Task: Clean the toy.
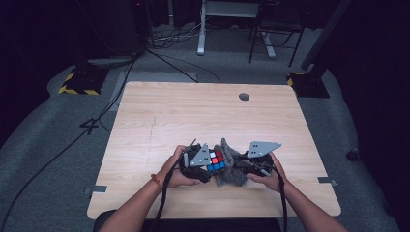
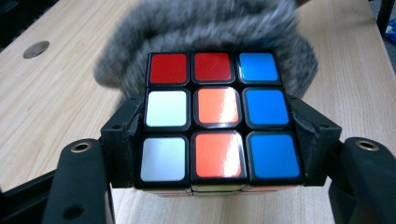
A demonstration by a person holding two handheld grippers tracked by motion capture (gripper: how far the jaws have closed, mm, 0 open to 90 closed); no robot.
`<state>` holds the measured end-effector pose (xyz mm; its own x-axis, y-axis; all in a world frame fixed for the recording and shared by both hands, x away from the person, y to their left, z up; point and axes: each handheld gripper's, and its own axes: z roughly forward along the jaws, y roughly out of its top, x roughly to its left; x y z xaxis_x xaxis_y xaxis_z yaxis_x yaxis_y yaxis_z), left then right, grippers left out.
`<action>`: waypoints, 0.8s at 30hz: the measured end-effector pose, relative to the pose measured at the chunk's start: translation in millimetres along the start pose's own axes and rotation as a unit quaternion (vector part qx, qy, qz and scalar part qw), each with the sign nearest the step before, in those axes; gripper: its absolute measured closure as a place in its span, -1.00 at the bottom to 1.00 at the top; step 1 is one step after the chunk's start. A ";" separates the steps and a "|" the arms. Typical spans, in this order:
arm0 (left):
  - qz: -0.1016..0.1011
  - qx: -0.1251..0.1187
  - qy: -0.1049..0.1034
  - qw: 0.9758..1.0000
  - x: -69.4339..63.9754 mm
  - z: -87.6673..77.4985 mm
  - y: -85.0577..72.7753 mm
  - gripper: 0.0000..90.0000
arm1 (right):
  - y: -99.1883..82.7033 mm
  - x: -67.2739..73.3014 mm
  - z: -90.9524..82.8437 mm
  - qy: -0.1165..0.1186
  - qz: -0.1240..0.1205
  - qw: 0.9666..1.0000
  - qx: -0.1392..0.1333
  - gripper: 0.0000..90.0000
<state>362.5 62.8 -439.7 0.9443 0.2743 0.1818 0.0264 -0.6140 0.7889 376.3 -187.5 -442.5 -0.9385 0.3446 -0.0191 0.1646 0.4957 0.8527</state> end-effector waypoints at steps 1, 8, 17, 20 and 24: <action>0.000 0.003 0.001 1.000 0.0 0.6 0.0 -0.27 | 1.1 0.5 -1.8 0.000 0.002 1.000 -0.005 0.70; 0.005 0.023 0.007 1.000 -1.3 6.0 -0.3 -0.28 | 5.6 4.8 -3.0 -0.002 -0.009 1.000 -0.019 0.70; 0.021 0.063 0.012 0.998 -5.7 17.5 0.2 -0.27 | 11.8 12.5 4.2 0.007 -0.024 1.000 -0.018 0.70; 0.015 0.057 0.011 0.998 -4.0 15.8 -0.6 -0.26 | 11.9 12.9 4.8 -0.002 -0.028 1.000 -0.009 0.70; 0.010 0.035 0.015 0.999 -2.1 8.7 0.9 -0.26 | 8.6 6.6 1.3 -0.022 -0.028 0.999 0.006 0.70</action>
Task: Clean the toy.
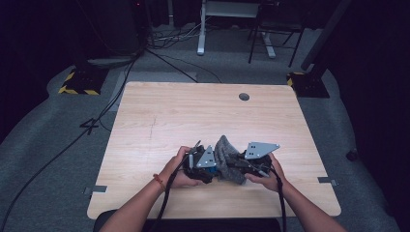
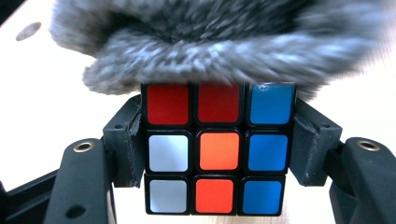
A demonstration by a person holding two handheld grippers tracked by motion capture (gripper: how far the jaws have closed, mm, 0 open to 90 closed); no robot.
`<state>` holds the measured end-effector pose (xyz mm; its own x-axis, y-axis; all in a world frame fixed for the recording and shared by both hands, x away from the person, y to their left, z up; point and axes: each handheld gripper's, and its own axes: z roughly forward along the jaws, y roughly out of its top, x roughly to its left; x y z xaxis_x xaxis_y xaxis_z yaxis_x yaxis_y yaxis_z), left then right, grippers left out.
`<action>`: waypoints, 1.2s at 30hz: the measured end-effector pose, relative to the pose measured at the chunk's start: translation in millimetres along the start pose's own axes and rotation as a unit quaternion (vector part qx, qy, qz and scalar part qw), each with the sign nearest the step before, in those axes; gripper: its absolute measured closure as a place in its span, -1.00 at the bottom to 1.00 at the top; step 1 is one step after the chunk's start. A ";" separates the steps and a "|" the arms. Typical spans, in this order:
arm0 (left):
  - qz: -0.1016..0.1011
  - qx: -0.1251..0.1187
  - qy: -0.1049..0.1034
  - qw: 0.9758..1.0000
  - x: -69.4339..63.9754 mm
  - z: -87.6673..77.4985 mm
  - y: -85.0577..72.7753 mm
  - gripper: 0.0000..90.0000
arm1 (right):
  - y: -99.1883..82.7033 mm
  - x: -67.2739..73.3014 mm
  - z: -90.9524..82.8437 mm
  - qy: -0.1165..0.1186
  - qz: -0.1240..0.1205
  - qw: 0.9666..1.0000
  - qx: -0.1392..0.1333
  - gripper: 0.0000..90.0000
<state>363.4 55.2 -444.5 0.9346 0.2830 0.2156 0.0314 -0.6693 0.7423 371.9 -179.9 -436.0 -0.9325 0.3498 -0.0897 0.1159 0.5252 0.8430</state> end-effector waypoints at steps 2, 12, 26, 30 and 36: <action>-0.004 -0.011 0.000 1.000 0.1 -4.3 -0.1 -0.26 | -6.4 -7.2 0.1 -0.003 0.017 1.000 0.013 0.70; -0.003 -0.053 -0.010 0.999 0.7 -13.6 2.3 -0.26 | -21.6 -22.2 3.2 0.028 0.061 0.997 0.026 0.70; -0.003 -0.021 -0.007 1.000 0.4 -4.7 -1.0 -0.28 | -13.1 -17.3 -9.8 0.031 0.057 0.997 -0.033 0.70; 0.002 -0.006 -0.001 1.000 -1.0 -0.7 -0.3 -0.27 | -9.5 -12.8 -9.6 0.030 0.048 0.998 -0.039 0.70; -0.001 -0.013 0.002 1.000 -0.2 -5.1 0.4 -0.26 | -8.3 -11.1 -7.6 0.017 0.037 0.999 -0.027 0.70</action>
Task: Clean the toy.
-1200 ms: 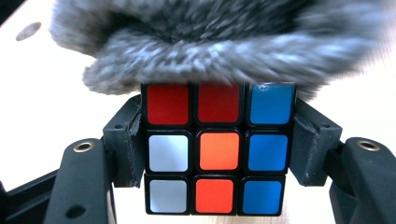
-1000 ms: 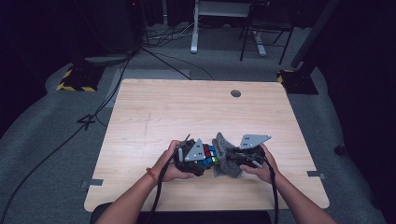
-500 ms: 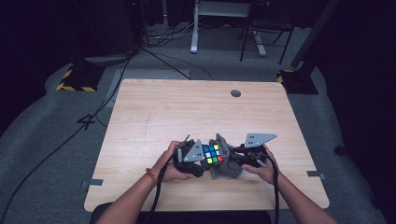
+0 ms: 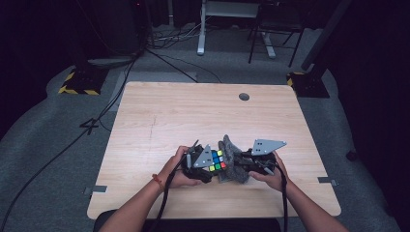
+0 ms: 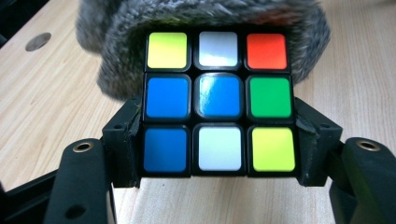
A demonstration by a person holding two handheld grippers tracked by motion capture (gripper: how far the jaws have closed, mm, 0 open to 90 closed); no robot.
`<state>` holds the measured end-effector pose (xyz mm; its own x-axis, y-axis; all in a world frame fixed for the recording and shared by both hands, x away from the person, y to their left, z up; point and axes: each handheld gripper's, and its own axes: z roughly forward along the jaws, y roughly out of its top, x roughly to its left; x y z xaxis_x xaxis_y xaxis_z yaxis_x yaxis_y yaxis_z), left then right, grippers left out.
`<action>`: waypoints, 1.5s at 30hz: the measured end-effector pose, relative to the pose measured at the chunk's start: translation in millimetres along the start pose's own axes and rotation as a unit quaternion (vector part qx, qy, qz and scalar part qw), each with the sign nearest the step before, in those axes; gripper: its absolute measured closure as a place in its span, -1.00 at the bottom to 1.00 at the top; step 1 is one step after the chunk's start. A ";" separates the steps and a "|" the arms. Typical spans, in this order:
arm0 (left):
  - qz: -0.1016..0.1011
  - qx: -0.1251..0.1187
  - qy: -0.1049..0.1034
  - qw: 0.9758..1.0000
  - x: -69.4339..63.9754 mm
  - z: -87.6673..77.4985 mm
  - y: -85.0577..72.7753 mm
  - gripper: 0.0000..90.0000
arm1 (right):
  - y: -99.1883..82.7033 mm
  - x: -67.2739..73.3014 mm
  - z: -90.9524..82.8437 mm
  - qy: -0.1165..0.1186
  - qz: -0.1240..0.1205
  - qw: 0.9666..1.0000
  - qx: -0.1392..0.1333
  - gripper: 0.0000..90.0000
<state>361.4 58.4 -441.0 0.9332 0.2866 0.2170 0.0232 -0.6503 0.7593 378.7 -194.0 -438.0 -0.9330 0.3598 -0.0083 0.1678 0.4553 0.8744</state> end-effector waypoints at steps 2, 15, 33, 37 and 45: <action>0.000 -0.006 -0.002 1.000 0.2 -1.6 0.7 -0.26 | -2.2 -1.1 2.3 -0.002 0.002 1.000 0.010 0.70; -0.003 -0.008 -0.001 1.000 2.3 -6.9 1.3 -0.25 | -9.1 -3.7 10.4 0.005 0.002 0.999 0.037 0.70; 0.014 0.056 -0.010 0.998 -3.9 14.6 -0.4 -0.25 | 17.1 21.3 3.2 -0.007 -0.054 0.998 0.017 0.69; 0.011 0.051 -0.006 0.999 -3.5 11.5 -0.7 -0.25 | 13.1 13.6 4.7 -0.018 -0.046 0.998 0.035 0.69; -0.003 -0.006 -0.012 1.000 0.1 -6.3 5.2 -0.25 | -2.0 -0.7 5.8 -0.025 -0.023 0.997 0.065 0.69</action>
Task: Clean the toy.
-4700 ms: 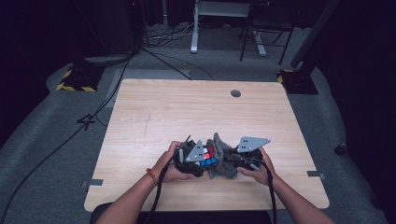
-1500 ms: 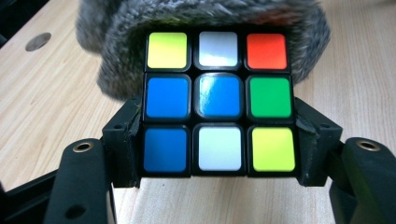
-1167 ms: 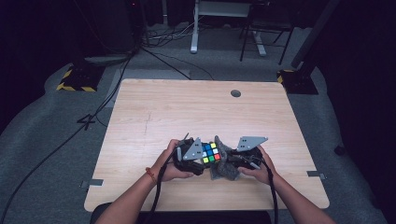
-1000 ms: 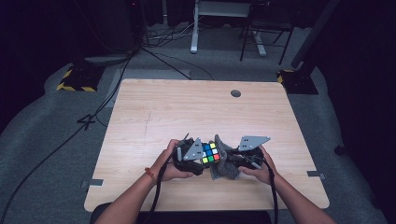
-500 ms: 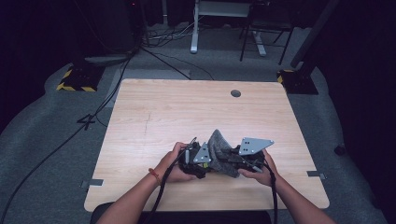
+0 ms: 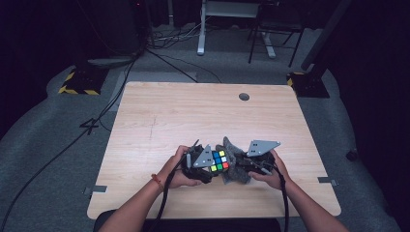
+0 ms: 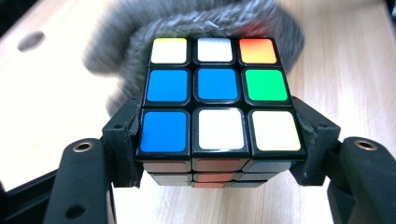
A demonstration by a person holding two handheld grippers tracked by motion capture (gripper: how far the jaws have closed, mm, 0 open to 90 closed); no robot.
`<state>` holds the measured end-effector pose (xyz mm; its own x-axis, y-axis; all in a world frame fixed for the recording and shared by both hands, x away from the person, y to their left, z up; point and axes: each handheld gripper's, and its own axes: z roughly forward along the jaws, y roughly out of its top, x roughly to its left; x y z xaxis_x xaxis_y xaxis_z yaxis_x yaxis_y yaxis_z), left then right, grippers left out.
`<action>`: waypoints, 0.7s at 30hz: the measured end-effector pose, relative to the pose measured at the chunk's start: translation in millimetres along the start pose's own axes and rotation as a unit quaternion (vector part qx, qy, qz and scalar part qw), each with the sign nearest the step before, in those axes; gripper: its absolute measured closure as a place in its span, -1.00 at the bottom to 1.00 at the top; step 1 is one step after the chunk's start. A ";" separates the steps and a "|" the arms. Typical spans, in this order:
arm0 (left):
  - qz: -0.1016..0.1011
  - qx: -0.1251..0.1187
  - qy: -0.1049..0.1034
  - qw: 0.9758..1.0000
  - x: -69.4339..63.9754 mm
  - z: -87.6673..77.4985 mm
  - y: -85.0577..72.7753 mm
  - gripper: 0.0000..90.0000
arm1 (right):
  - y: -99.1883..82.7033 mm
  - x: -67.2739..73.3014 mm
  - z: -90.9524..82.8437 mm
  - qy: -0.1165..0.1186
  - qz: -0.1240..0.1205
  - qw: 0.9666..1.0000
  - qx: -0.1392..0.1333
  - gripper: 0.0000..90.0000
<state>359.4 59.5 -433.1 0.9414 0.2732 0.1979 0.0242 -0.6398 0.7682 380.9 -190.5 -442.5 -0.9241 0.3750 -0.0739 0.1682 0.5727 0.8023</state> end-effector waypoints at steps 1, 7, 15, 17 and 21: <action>-0.002 -0.004 0.002 1.000 0.4 -1.8 0.2 -0.25 | -1.3 0.6 1.1 0.004 0.000 1.000 0.004 0.69; 0.005 0.011 0.006 1.000 -0.4 0.8 -2.1 -0.25 | -3.1 3.4 2.9 0.021 0.004 1.000 -0.002 0.69; 0.016 0.050 0.005 0.999 -4.2 15.1 -2.9 -0.25 | 11.4 10.5 -16.2 0.032 -0.004 0.997 -0.064 0.69; 0.022 0.058 0.002 0.998 -7.3 20.0 -2.0 -0.25 | 16.1 16.2 -13.3 0.032 -0.015 0.998 -0.059 0.69; 0.024 0.068 0.001 0.997 -9.0 23.7 -3.5 -0.25 | 20.8 23.3 -4.3 0.037 -0.029 0.998 -0.043 0.69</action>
<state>358.8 42.2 -452.0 0.9417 0.2423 0.2336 0.0254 -0.7431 0.6686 361.4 -173.0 -424.9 -0.9545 0.2872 -0.0804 0.0870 0.5259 0.8461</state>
